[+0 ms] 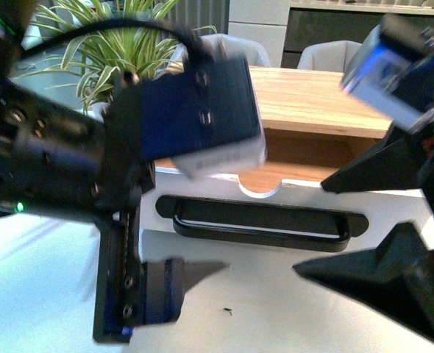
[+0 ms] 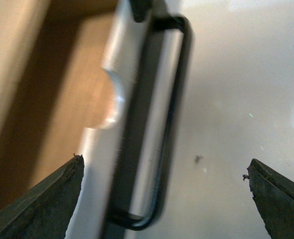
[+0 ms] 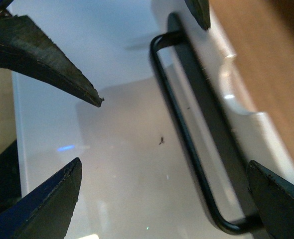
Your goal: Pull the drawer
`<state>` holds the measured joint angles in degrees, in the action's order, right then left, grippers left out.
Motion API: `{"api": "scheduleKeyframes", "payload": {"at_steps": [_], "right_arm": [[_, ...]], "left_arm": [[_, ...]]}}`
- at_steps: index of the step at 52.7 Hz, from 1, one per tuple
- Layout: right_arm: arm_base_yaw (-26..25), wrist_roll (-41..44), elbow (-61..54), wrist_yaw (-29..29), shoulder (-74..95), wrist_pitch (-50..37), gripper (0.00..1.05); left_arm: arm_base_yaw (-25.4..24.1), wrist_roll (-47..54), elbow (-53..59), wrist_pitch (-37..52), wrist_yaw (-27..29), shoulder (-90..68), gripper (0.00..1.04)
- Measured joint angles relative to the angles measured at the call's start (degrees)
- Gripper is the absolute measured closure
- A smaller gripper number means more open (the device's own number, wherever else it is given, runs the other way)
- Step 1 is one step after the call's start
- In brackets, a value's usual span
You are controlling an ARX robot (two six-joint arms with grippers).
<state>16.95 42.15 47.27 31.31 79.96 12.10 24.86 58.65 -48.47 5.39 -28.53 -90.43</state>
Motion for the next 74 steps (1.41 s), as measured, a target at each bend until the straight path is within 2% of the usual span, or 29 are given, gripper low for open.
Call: {"api": "scheduleKeyframes", "payload": {"at_steps": [4, 11, 20, 21, 28, 38, 44, 48, 56, 58, 61, 63, 67, 69, 74], "right_arm": [[-1.01, -3.28, -1.84, -0.31, -3.17, -3.26, 0.09], [-2.89, -10.75, -7.04, -2.51, -10.16, -10.95, 0.09], [-6.34, -20.52, -15.52, -9.14, -21.14, -19.87, 0.09], [-7.3, -22.12, -17.11, -10.34, -23.3, -20.98, 0.09], [-11.72, -29.2, -23.02, -13.16, -32.15, -22.1, 0.09], [-14.14, -36.04, -29.38, -18.12, -45.92, -18.27, 0.09], [-15.69, -40.52, -32.46, -20.94, -55.21, -14.01, 0.09], [-18.62, -44.54, -34.45, -23.54, -61.94, -12.9, 0.09], [-19.17, -46.38, -34.64, -23.67, -62.77, -12.83, 0.09], [-19.17, -46.49, -34.67, -23.89, -62.77, -12.87, 0.09], [-17.99, -45.13, -36.0, -28.89, -63.6, -15.93, 0.18], [-17.55, -44.39, -36.74, -30.23, -64.24, -16.74, 0.23], [-17.31, -43.56, -38.36, -31.1, -65.59, -17.31, 0.37], [-17.27, -43.17, -39.41, -31.15, -66.36, -17.35, 0.47], [-17.2, -42.71, -40.63, -31.15, -67.41, -17.33, 0.63]], "left_arm": [[0.0, -4.59, 1.95, 5.31, 1.57, 3.02, 0.07], [0.0, -12.79, 6.91, 15.58, 7.91, 8.98, 0.07], [-1.14, -24.04, 14.58, 26.27, 20.44, 16.81, 0.07], [-1.77, -26.51, 16.0, 26.77, 22.86, 18.38, 0.07], [-5.38, -35.76, 22.45, 25.9, 29.57, 25.68, 0.07], [-12.28, -46.31, 30.86, 20.94, 30.62, 36.98, 0.07], [-17.53, -52.02, 34.86, 16.22, 28.92, 44.15, 0.07], [-22.29, -57.07, 36.72, 14.21, 27.04, 50.34, 0.07], [-23.02, -59.19, 36.76, 14.21, 26.69, 51.69, 0.07], [-23.5, -58.97, 37.53, 16.63, 27.28, 51.52, 0.11], [-24.28, -58.95, 39.85, 22.64, 28.28, 51.98, 0.22], [-24.57, -58.95, 40.57, 23.63, 28.65, 52.63, 0.27], [-24.68, -58.95, 41.92, 23.69, 28.5, 54.66, 0.41], [-24.68, -58.95, 42.75, 22.95, 28.52, 56.26, 0.52], [-24.7, -58.95, 43.76, 21.66, 28.55, 58.36, 0.68]]}}
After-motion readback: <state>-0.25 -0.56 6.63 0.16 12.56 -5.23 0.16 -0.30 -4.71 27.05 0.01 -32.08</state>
